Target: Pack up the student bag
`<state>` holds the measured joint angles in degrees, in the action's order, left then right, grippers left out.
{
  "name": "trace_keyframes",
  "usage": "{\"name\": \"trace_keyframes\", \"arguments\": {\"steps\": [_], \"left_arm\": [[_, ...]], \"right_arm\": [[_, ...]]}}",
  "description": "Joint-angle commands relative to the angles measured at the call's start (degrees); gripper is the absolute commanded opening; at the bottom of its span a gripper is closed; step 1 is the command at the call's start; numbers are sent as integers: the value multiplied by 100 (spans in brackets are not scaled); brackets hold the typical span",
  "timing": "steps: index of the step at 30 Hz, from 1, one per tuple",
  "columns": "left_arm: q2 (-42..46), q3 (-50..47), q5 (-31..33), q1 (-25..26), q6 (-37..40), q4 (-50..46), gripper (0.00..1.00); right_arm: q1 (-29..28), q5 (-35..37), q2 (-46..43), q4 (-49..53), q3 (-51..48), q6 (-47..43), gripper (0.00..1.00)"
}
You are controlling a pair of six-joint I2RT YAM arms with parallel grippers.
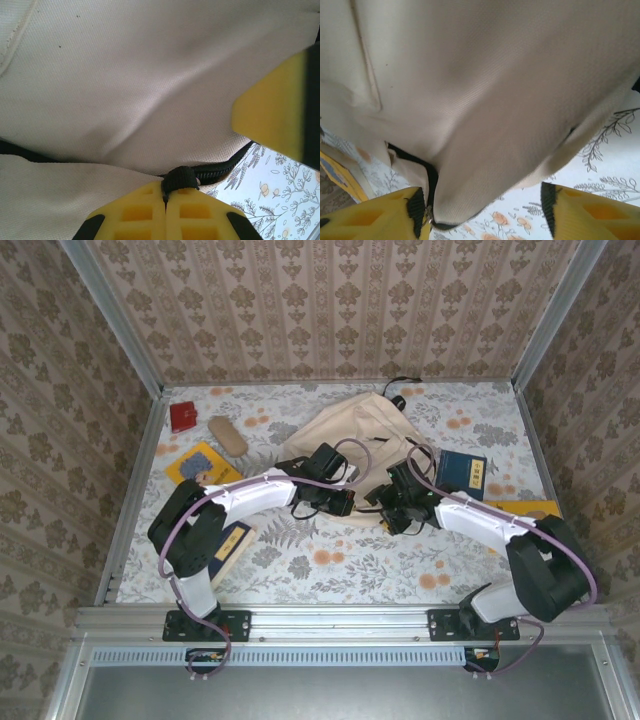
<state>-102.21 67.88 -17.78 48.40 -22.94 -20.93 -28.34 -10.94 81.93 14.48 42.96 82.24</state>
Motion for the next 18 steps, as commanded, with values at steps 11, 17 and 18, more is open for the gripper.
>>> {"name": "trace_keyframes", "arguments": {"steps": [11,17,18], "left_arm": [[-41,196,777,-97,-26,-406,0],[-263,418,1341,-321,-88,-737,0],[-285,419,1371,-366,-90,-737,0]], "right_arm": [[-33,409,249,-1,-259,204,20],[-32,411,120,88,-542,56,16],[-32,424,87,80,-608,56,16]]}}
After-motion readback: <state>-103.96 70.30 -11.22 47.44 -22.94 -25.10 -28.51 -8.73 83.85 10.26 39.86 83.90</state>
